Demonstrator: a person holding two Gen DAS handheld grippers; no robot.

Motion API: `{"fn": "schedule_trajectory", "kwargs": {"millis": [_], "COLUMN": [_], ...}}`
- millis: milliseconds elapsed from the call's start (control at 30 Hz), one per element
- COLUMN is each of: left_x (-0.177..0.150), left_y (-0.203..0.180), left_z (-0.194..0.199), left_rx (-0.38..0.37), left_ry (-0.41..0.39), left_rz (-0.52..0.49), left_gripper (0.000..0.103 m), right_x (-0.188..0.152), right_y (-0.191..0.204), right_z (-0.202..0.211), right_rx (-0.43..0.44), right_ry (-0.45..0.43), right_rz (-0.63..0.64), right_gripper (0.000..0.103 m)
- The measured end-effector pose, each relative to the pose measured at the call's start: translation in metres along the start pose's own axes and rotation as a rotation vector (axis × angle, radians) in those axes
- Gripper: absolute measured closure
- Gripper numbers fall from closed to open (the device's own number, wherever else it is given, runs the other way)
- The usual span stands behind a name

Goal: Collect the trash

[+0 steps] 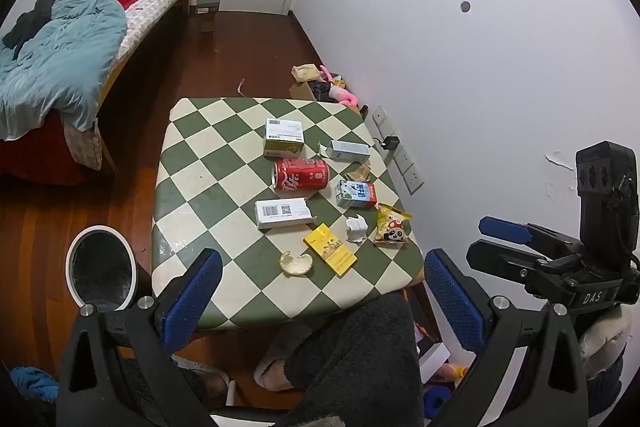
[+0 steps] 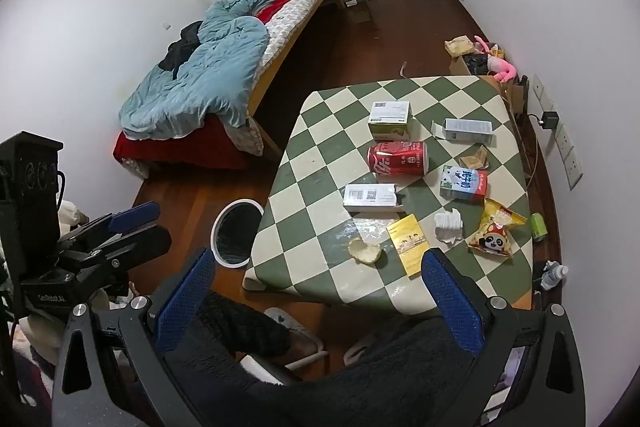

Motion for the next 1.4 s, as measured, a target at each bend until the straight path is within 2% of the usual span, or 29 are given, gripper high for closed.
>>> {"fn": "schedule_trajectory", "kwargs": {"millis": [533,1067,1400], "left_x": [0.001,0.003,0.003], "left_y": [-0.007,-0.01,-0.007], "left_z": [0.0,-0.002,0.0], "left_rx": [0.002,0.001,-0.003], "left_ry": [-0.002,-0.004,-0.004], "left_rz": [-0.009,-0.008,-0.008], "left_gripper": [0.0,0.0,0.0], "right_x": [-0.004,0.012,0.01], "right_y": [0.003,0.014,0.013], "right_z": [0.002,0.01,0.009], "right_rx": [0.002,0.013,0.011], "right_ry": [-0.004,-0.013,-0.013], "right_rz": [0.0,0.008,0.01], "right_gripper": [0.0,0.0,0.0]}}
Point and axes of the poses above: each gripper's, at about its wrist camera, not at the fingertips, and z roughly against the way its jaws point, y to its left, x to its top, the point moved 4 cm from there along -z, roughly the way its jaws point, and after that the axes turned 5 degrees about z, right-handed, at the moved point
